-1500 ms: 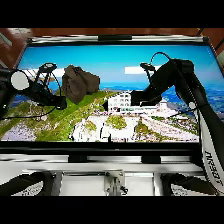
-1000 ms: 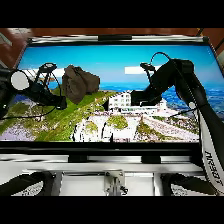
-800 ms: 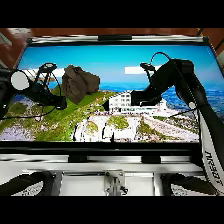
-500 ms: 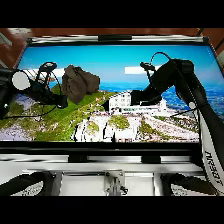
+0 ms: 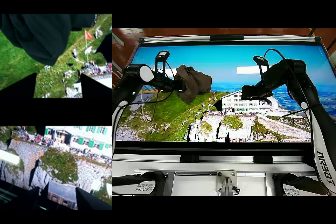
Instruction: Fold the shirts.
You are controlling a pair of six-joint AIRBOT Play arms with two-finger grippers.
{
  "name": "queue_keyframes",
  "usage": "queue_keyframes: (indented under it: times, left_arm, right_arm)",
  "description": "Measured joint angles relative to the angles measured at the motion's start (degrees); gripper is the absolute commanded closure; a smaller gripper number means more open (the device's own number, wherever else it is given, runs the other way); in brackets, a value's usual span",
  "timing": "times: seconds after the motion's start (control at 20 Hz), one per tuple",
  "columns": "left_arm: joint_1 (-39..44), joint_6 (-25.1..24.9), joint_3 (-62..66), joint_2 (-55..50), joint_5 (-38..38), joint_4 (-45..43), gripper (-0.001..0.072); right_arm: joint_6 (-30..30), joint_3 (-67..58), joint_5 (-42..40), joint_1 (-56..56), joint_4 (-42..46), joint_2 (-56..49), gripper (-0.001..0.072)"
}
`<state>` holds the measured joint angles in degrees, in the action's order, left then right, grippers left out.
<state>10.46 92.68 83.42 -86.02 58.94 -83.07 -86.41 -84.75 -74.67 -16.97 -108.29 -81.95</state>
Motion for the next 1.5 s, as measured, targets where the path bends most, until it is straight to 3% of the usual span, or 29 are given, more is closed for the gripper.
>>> queue_keyframes:
  times: [0.3, 0.35, 0.4, 0.45, 0.75, 1.0, 1.25, 1.45, 1.5]
  left_arm:
    - [-0.9, 1.1, 8.4, -15.9, -1.4, -0.5, 0.0047]
    - [-0.9, 1.2, 9.0, -17.6, -1.5, -0.5, 0.0215]
    - [-0.9, 1.2, 9.4, -18.7, -1.6, -0.5, 0.0519]
    - [-1.0, 1.2, 9.7, -19.5, -1.7, -0.5, 0.0655]
    - [0.0, -0.5, 15.3, -16.9, 0.5, 1.0, 0.0675]
    - [5.1, -4.8, 21.5, -0.4, 2.8, 1.7, 0.0674]
    - [15.8, -5.6, 22.7, 13.6, 8.0, 4.3, 0.0674]
    - [27.1, -3.5, 17.1, 14.1, 10.5, 5.4, 0.0673]
    - [29.7, -2.6, 14.6, 13.3, 9.8, 5.4, 0.0636]
  right_arm:
    - [-0.2, 0.0, 2.8, 0.0, 2.2, 0.0, 0.0144]
    - [-0.2, 0.0, 3.2, 0.0, 2.6, 0.0, 0.0144]
    - [-0.2, 0.0, 3.3, 0.0, 2.9, 0.0, 0.0145]
    - [-0.3, 0.0, 3.6, 0.0, 3.1, 0.0, 0.0145]
    - [-0.3, -0.2, 3.6, 0.0, 3.7, 0.6, 0.0146]
    - [-0.2, -0.3, 2.8, 0.0, 7.5, 9.6, 0.0146]
    - [5.3, -0.4, 2.6, 0.0, 17.5, 24.8, 0.0146]
    - [10.3, -0.4, 2.2, 0.0, 23.3, 34.1, 0.0146]
    - [11.0, -0.4, 1.8, 0.0, 24.3, 35.6, 0.0146]
